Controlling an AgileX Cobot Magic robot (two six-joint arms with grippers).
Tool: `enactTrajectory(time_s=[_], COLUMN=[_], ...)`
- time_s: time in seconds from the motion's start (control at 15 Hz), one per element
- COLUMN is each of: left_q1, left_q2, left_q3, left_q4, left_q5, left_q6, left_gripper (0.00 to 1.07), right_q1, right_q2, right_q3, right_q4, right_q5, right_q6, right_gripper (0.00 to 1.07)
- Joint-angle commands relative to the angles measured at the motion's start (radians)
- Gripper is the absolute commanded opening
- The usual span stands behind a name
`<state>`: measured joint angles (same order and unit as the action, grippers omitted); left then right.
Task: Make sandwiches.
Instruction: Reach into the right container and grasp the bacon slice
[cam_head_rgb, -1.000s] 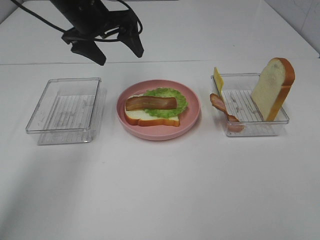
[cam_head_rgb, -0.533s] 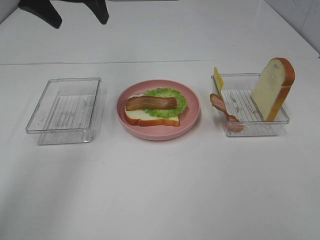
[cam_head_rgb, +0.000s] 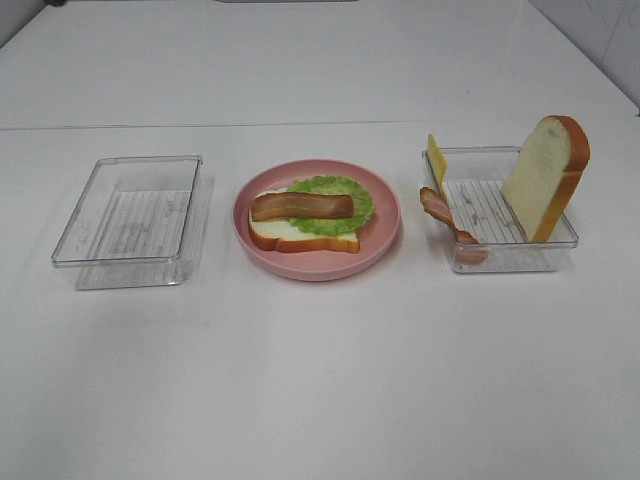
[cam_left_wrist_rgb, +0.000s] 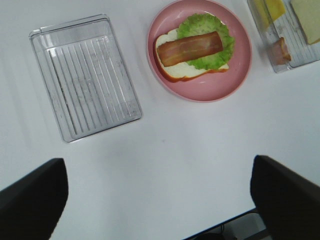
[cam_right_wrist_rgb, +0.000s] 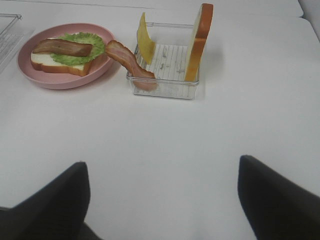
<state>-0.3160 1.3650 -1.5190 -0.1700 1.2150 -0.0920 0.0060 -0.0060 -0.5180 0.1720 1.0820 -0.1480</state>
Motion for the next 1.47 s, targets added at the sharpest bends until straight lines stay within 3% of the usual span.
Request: enactTrajectory(time_s=[0.07, 0.13, 0.6, 0.67, 0.73, 0.93, 1.13, 1.2, 1.47], left_q1=[-0.008, -0.008, -0.008, -0.008, -0.008, -0.008, -0.008, -0.008, -0.008], left_q2=[-0.198, -0.366, -0.878, -0.917, -1.054, -1.240, -1.361, -1.399, -1.390], left_q3=[0.133, 0.232, 0.586, 0.615, 0.731, 0.885, 0.962, 0.973, 0.988], left_q4=[0.003, 0.025, 0.170, 0.179, 0.182, 0.182, 0.179, 0.170, 0.157], left_q5=[0.064, 0.051, 0.023, 0.016, -0.015, -0.032, -0.031, -0.033, -0.110], left_q6=[-0.005, -0.002, -0.002, -0.002, -0.002, -0.002, 0.008, 0.041, 0.078], left_gripper=[0.93, 0.93, 0.93, 0.93, 0.93, 0.93, 0.93, 0.93, 0.93], right_q1=[-0.006, -0.006, -0.006, -0.006, -0.006, -0.006, -0.006, -0.006, -0.006], right_q2=[-0.006, -0.006, -0.006, -0.006, -0.006, -0.006, -0.006, -0.006, 0.026], right_q3=[0.001, 0.001, 0.001, 0.001, 0.001, 0.001, 0.001, 0.001, -0.011], right_q4=[0.000, 0.000, 0.000, 0.000, 0.000, 0.000, 0.000, -0.001, 0.000], right_q5=[-0.003, -0.003, -0.003, -0.003, -0.003, -0.003, -0.005, -0.036, -0.146], right_q6=[0.007, 0.007, 0.007, 0.007, 0.007, 0.007, 0.007, 0.006, 0.007], right_gripper=[0.76, 0.76, 0.76, 0.76, 0.76, 0.76, 0.76, 0.76, 0.76])
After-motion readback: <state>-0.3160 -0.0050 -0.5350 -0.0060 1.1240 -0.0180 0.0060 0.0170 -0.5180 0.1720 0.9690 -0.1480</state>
